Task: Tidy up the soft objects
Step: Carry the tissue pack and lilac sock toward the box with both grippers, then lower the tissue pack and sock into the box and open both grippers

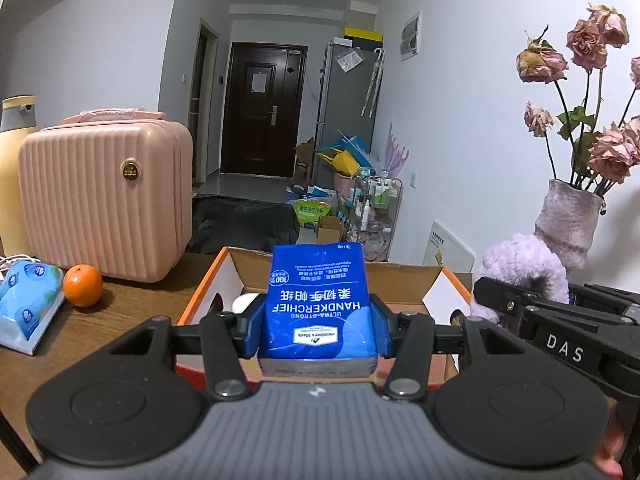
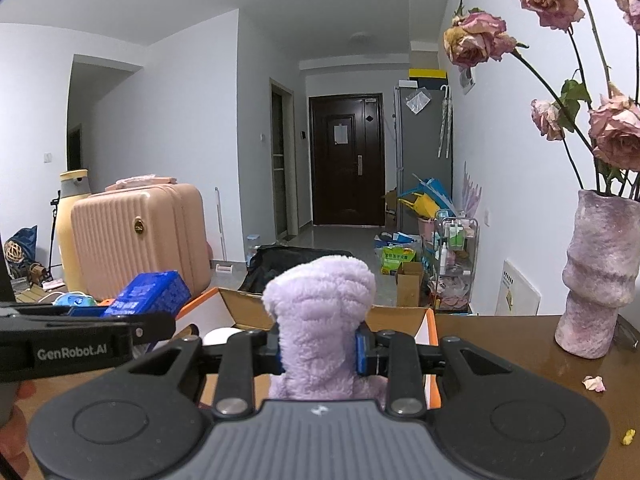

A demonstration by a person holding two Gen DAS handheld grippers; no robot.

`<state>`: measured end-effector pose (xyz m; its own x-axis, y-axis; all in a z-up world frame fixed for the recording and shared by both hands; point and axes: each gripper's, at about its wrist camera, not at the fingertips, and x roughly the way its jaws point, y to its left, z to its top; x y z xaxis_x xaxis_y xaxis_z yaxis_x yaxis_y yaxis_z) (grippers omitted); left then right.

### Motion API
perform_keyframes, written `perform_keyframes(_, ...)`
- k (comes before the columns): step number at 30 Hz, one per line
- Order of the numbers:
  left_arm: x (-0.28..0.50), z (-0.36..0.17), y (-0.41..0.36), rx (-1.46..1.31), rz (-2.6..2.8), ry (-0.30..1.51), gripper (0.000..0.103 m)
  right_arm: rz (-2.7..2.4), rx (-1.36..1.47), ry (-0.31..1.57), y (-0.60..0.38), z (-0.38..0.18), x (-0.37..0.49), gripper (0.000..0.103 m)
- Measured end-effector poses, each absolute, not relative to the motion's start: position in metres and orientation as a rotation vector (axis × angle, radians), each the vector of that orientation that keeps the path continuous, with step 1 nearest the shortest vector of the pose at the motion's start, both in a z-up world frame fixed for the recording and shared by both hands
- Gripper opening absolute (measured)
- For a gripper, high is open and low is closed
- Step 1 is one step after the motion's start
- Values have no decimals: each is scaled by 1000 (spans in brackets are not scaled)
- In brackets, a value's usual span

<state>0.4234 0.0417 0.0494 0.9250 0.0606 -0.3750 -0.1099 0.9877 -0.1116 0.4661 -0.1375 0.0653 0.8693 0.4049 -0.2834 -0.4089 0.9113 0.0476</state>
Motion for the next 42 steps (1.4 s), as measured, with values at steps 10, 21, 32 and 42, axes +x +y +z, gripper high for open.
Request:
perform_keyframes(10, 451, 45, 39, -116, 93, 382, 53, 419, -42, 336, -132, 59, 496, 30)
perform_keyframes(21, 478, 39, 42, -97, 110, 392, 53, 412, -78, 384, -126, 49, 525, 30)
perform_keyframes(32, 497, 30, 45, -79, 137, 415, 53, 414, -102, 410, -114, 42, 544, 30)
perform_keyframes(42, 516, 12, 49, -64, 167, 472, 53, 401, -105, 469, -109, 27, 559, 39)
